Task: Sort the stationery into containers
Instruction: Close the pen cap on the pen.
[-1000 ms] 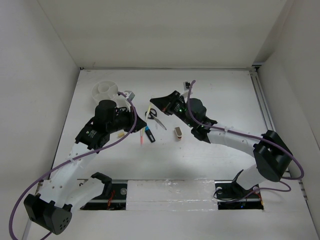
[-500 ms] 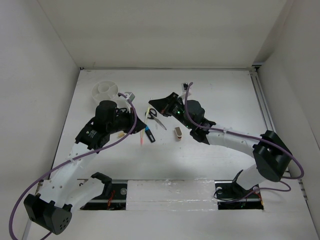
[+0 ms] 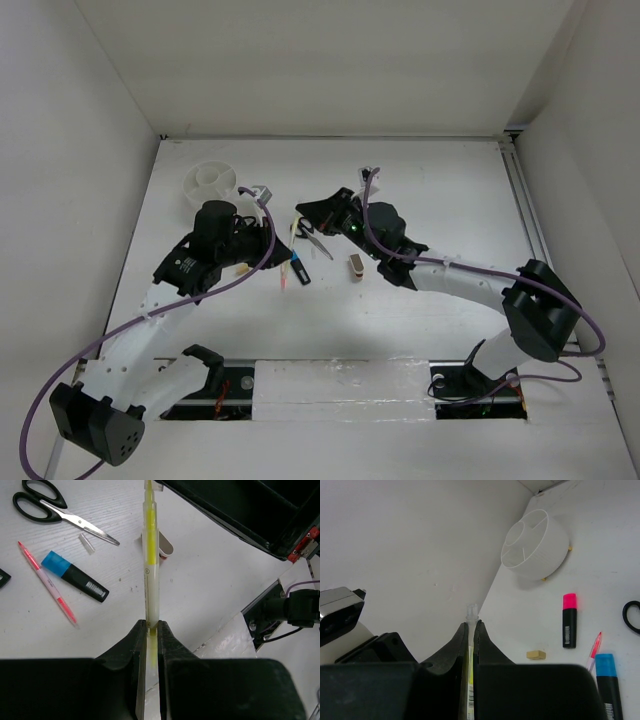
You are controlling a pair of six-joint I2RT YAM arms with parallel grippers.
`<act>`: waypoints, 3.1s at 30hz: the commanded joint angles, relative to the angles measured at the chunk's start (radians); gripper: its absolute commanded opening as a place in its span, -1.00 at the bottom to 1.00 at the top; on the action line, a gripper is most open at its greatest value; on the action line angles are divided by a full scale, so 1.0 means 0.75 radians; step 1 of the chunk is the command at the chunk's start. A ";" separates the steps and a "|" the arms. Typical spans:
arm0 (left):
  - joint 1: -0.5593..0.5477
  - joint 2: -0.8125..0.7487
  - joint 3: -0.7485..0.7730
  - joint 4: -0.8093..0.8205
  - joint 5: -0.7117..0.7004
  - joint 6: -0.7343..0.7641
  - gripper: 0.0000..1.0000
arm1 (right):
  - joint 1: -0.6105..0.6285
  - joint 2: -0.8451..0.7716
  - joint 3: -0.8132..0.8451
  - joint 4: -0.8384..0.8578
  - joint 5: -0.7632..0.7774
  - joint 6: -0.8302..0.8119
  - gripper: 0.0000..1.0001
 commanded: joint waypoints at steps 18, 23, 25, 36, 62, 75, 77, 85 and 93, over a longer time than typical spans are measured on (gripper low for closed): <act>0.007 -0.084 0.032 0.125 -0.045 -0.009 -1.00 | 0.072 0.030 0.059 -0.115 -0.104 -0.174 -1.00; 0.007 -0.097 0.032 0.125 -0.080 -0.009 -1.00 | 0.072 0.030 0.059 -0.115 -0.129 -0.174 -1.00; 0.007 -0.097 0.032 0.125 -0.092 -0.009 -1.00 | 0.072 0.030 0.059 -0.127 -0.153 -0.160 -1.00; 0.007 -0.111 0.046 0.184 -0.268 -0.078 -1.00 | 0.072 0.067 0.024 0.006 -0.376 0.084 -1.00; 0.007 -0.080 0.128 0.297 -0.379 -0.135 -1.00 | 0.127 -0.005 0.050 -0.195 -0.390 -0.018 -1.00; 0.007 -0.145 0.102 0.334 -0.334 -0.121 -1.00 | 0.164 0.050 0.091 -0.195 -0.390 -0.018 -1.00; 0.007 -0.146 0.102 0.334 -0.348 -0.121 -1.00 | 0.164 0.063 0.091 -0.195 -0.390 -0.018 -1.00; 0.007 -0.133 0.059 0.346 -0.293 -0.097 -1.00 | 0.176 0.008 0.116 -0.182 -0.405 -0.059 -0.85; 0.007 -0.176 0.046 0.319 -0.319 -0.084 -1.00 | 0.097 -0.074 0.140 -0.168 -0.417 -0.059 -0.22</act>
